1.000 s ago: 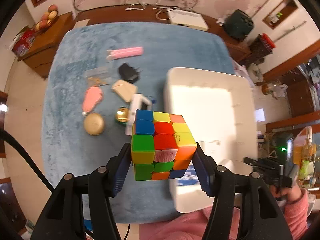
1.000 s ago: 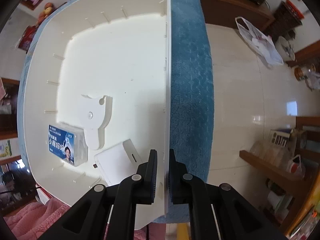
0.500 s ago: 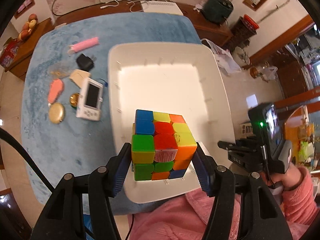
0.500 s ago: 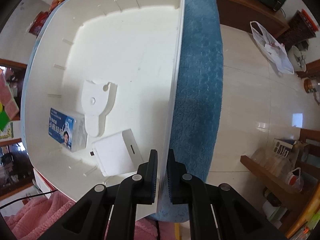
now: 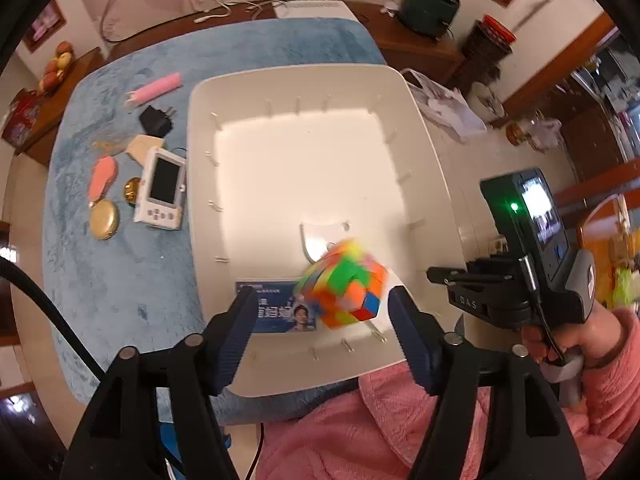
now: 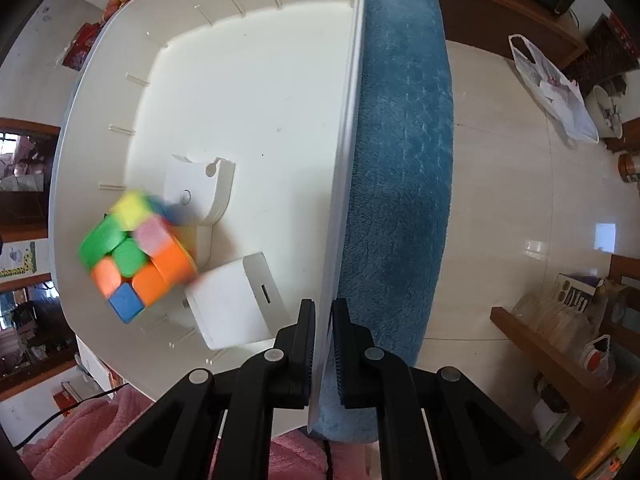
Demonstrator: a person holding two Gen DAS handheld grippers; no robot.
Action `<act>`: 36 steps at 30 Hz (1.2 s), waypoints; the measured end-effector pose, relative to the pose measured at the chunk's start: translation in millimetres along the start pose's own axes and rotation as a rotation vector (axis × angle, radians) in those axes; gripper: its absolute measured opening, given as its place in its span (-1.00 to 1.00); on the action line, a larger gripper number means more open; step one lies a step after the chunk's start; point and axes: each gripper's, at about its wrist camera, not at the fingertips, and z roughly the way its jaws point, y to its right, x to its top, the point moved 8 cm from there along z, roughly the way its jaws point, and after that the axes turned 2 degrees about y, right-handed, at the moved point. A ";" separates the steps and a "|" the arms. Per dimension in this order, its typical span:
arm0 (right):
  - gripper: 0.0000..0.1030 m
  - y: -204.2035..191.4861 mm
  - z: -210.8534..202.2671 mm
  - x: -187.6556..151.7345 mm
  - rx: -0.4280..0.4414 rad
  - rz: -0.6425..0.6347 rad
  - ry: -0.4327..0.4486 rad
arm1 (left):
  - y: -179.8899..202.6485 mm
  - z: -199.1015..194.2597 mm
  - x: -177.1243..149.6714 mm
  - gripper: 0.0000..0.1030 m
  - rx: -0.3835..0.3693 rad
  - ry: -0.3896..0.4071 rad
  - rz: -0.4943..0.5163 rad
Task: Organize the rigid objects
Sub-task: 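Carry the Rubik's cube over the tray and open the left gripper, then move the left gripper to the gold round tin and grasp it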
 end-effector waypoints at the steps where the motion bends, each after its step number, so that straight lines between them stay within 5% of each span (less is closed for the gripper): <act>1: -0.82 -0.1 0.0 0.2 0.003 0.005 0.000 | -3.5 -1.5 0.3 0.39 0.001 0.004 -0.012; 22: -0.83 6.3 1.5 0.2 0.039 0.095 -0.004 | -181.9 2.8 -3.4 0.39 0.070 -0.029 -0.309; 36: -0.87 3.0 0.7 -1.2 -0.012 0.147 0.013 | -281.1 79.1 20.6 0.39 0.051 -0.191 -0.374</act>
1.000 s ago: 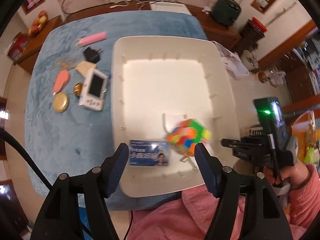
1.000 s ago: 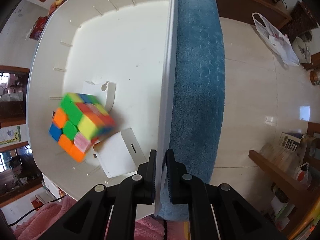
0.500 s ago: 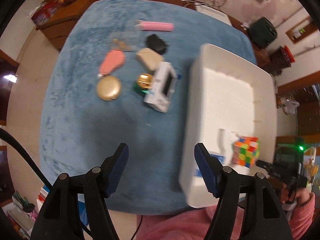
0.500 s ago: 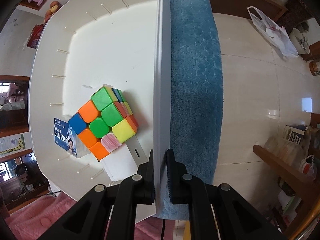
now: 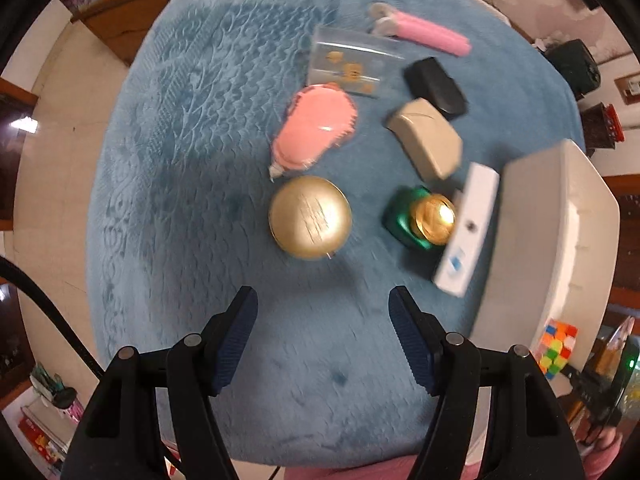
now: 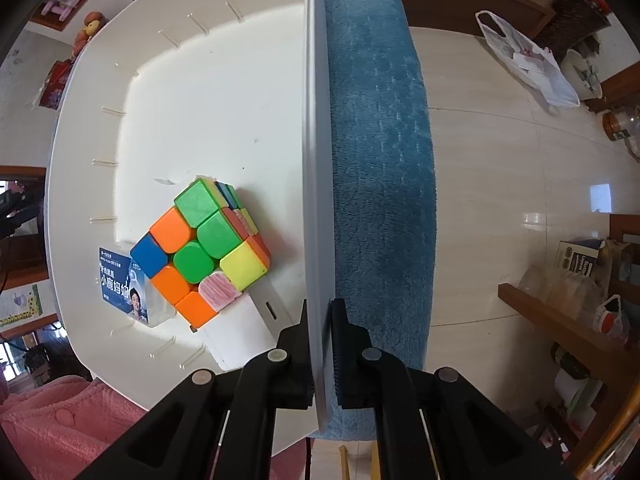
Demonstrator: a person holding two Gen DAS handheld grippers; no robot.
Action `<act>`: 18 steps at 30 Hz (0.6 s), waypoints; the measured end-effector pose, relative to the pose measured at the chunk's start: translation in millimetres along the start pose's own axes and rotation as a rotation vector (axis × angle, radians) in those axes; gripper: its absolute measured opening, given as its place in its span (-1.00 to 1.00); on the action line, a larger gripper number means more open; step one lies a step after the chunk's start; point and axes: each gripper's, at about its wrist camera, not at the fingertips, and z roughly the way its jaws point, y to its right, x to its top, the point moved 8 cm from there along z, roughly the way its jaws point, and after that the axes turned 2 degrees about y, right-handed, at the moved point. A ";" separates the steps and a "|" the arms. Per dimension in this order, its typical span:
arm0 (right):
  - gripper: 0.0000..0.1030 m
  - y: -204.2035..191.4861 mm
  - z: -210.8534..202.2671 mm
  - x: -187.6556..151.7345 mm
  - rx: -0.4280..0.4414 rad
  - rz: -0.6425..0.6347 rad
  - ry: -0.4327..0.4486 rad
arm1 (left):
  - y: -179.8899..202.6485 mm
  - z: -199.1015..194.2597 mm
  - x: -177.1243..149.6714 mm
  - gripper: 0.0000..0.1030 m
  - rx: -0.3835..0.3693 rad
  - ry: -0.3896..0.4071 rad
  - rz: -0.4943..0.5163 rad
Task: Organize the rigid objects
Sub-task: 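Move the left gripper to the gold round tin and grasp it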
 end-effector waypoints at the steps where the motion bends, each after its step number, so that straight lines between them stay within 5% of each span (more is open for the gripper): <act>1: -0.87 0.1 0.1 -0.1 0.000 0.007 0.002 | -2.3 4.4 4.5 0.39 -0.005 -0.009 -0.004; 18: -0.87 -2.8 -2.6 -2.8 -0.035 0.015 0.005 | -7.2 57.0 36.7 0.43 -0.003 -0.130 -0.028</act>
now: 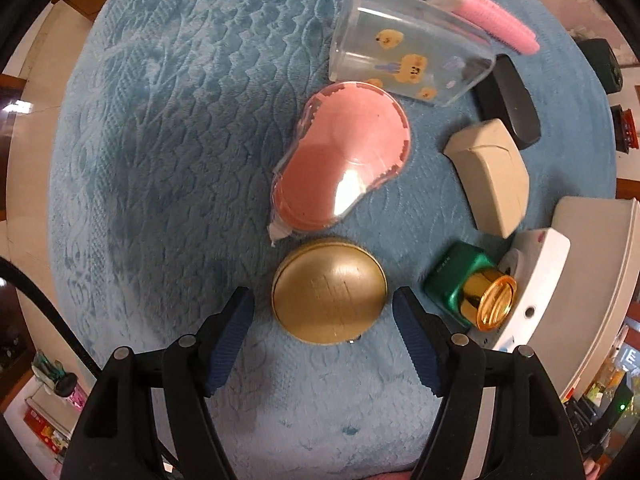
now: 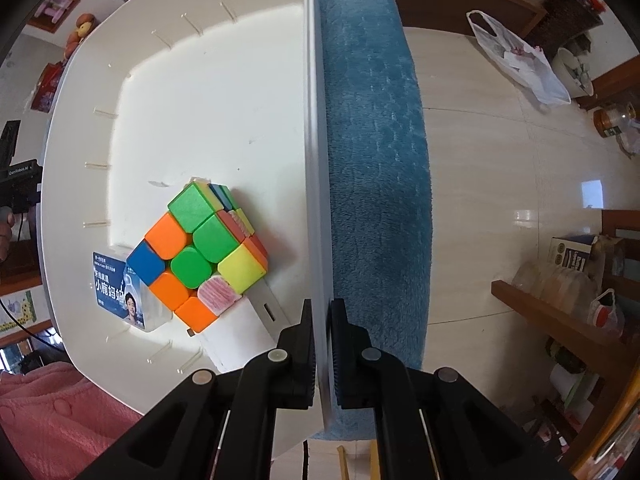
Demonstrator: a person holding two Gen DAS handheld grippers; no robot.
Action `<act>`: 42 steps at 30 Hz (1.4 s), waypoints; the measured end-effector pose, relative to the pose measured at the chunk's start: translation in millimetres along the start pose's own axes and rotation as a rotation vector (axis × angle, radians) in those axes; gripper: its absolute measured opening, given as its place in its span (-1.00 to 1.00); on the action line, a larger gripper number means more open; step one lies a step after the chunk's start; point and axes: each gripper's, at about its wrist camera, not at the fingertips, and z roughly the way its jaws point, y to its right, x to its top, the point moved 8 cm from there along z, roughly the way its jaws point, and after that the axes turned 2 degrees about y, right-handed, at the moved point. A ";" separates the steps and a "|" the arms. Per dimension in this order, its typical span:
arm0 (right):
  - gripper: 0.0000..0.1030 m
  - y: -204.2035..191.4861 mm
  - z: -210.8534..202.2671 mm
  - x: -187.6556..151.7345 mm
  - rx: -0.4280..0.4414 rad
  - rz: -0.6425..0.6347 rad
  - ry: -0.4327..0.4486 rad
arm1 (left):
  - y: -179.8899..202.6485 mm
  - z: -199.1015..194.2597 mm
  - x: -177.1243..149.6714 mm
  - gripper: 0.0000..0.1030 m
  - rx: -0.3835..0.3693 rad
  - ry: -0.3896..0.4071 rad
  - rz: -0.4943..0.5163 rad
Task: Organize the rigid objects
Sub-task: 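Move the left gripper to the gold round tin and grasp it, then carry the gold tin into the tray and release it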
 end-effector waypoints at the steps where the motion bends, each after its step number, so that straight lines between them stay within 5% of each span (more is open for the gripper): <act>1: -0.87 0.3 -0.3 -0.2 0.000 0.004 0.003 | 0.6 0.7 2.6 0.42 0.000 -0.002 -0.005; 8: -0.87 1.1 -1.2 0.8 0.000 0.015 0.014 | -8.5 -3.1 7.9 0.14 0.033 0.013 -0.001; 14: -0.87 2.1 -1.5 -0.3 0.009 0.022 0.022 | -19.4 -5.9 -1.8 0.14 0.018 0.010 -0.037; 32: -0.87 -0.8 -4.3 -2.3 -0.009 -0.041 0.037 | -13.1 19.1 -120.5 0.13 0.029 -0.110 -0.071; 42: -0.87 2.7 -5.9 -2.5 0.019 -0.010 0.059 | 13.0 -22.9 -167.9 0.14 0.042 -0.015 -0.024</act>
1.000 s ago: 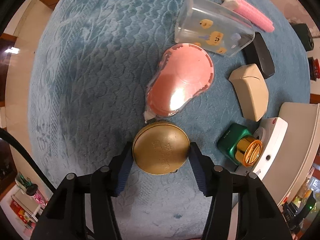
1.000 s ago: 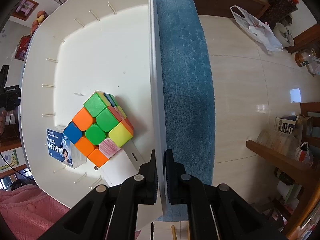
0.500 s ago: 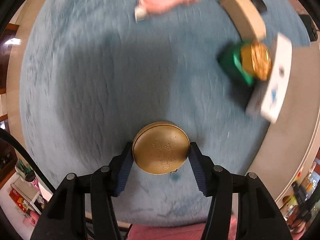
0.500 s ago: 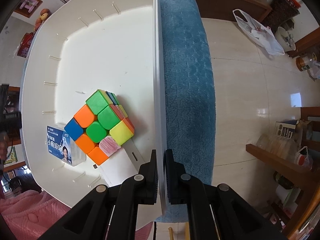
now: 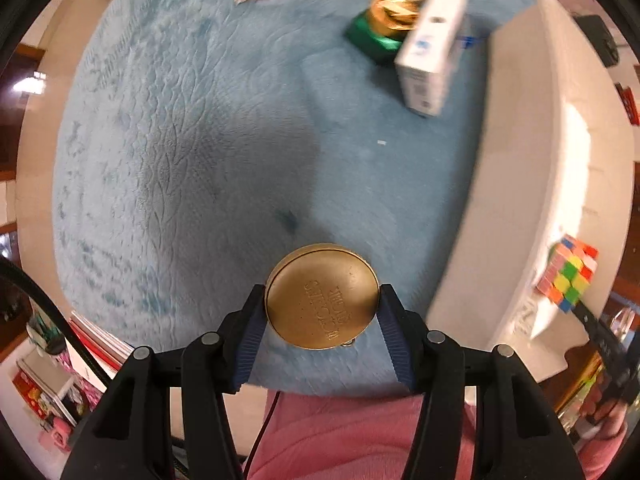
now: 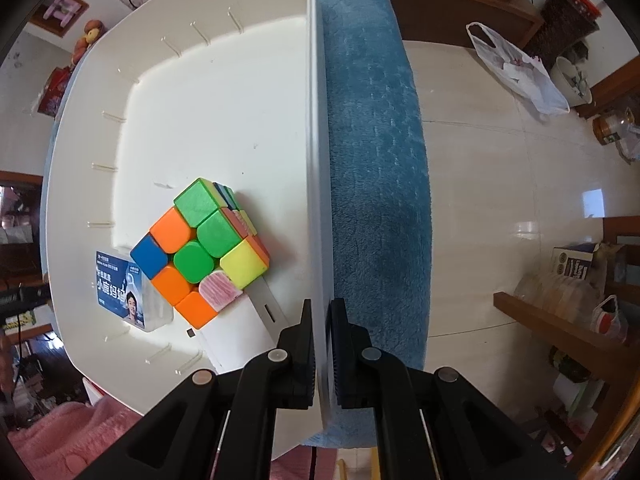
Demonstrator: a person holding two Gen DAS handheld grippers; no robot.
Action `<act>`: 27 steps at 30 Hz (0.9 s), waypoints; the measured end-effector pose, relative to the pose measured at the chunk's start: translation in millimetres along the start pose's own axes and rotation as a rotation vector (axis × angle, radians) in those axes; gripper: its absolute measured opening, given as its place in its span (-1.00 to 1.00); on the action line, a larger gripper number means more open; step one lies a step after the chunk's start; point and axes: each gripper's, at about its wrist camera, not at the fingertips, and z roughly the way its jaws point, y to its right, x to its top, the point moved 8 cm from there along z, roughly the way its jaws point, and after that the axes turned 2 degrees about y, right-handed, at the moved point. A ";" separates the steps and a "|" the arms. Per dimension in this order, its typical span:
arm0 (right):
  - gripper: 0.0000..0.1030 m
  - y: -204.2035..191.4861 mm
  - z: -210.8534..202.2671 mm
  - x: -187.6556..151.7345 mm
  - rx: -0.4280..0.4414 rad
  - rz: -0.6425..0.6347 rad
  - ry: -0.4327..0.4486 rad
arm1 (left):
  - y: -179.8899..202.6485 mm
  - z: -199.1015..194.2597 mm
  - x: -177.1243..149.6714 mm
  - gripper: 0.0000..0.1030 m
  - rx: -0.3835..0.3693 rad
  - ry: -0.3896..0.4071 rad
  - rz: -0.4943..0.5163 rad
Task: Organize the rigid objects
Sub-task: 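Carry the gold tin into the tray and release it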
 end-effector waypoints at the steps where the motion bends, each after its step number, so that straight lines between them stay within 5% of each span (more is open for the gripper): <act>1: -0.87 0.8 0.3 0.2 0.007 0.002 0.002 | 6.2 -7.1 -6.4 0.13 -0.001 0.012 0.011; 11: -0.87 -1.1 2.2 2.9 0.017 -0.080 -0.002 | 95.9 -57.8 -24.1 0.14 -0.047 0.126 0.121; 16: -0.86 -3.0 1.9 0.5 0.012 -0.129 0.006 | 142.1 -71.1 -24.0 0.14 -0.157 0.217 0.195; 27: -0.82 -8.3 0.8 -3.9 0.030 -0.190 0.006 | 232.3 -81.5 -43.2 0.14 -0.265 0.352 0.405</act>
